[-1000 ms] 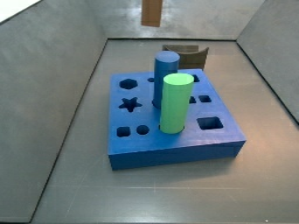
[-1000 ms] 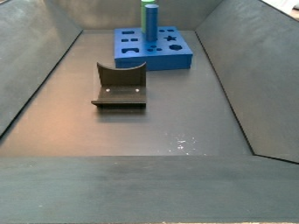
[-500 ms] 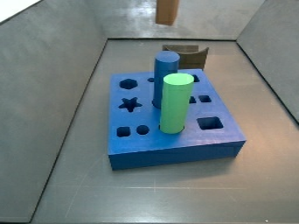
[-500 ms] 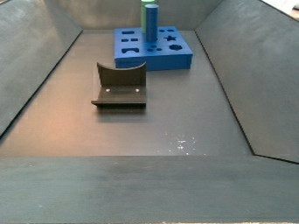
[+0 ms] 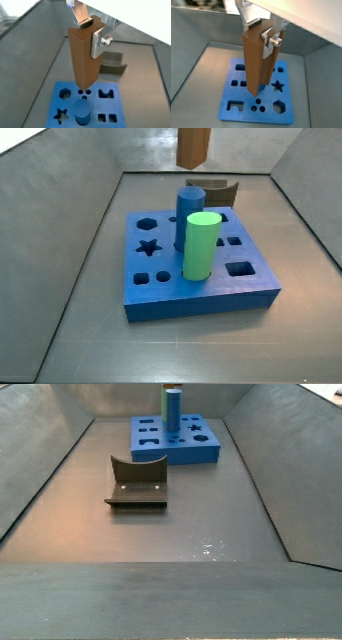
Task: Pick up the arch object. Move up. Place the arch object on the fixture. Regrasp the arch object. Move to above the board. Insert the arch object.
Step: Insert the arch object.
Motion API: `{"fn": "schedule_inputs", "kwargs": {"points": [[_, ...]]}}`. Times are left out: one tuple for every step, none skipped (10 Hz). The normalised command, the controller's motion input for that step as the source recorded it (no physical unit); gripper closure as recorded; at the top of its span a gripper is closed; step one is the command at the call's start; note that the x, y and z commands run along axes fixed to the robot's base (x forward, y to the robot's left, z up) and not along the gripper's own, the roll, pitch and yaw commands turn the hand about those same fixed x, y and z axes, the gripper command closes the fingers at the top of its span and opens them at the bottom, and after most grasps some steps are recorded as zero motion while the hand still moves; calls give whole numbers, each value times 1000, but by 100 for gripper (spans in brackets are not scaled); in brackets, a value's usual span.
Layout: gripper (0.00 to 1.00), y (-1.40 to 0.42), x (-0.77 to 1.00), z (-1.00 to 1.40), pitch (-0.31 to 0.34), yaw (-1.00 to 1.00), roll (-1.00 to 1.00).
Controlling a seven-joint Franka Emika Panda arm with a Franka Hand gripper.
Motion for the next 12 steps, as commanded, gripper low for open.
{"fn": "schedule_inputs", "kwargs": {"points": [[100,0,0,-220,-11,-1000,0],[100,0,0,-220,-14,-1000,0],[100,0,0,-217,-16,-1000,0],[100,0,0,-206,-20,-1000,0],[100,0,46,-163,-21,-1000,-7],[100,51,249,-151,-17,-911,-44],[100,103,374,-77,-4,-820,-91],[100,137,446,-40,0,-757,-114],[100,191,526,-57,0,-689,-114],[100,254,591,-103,0,-623,-93],[100,274,591,-143,0,-617,-63],[100,260,606,-71,0,-589,-91]]}}
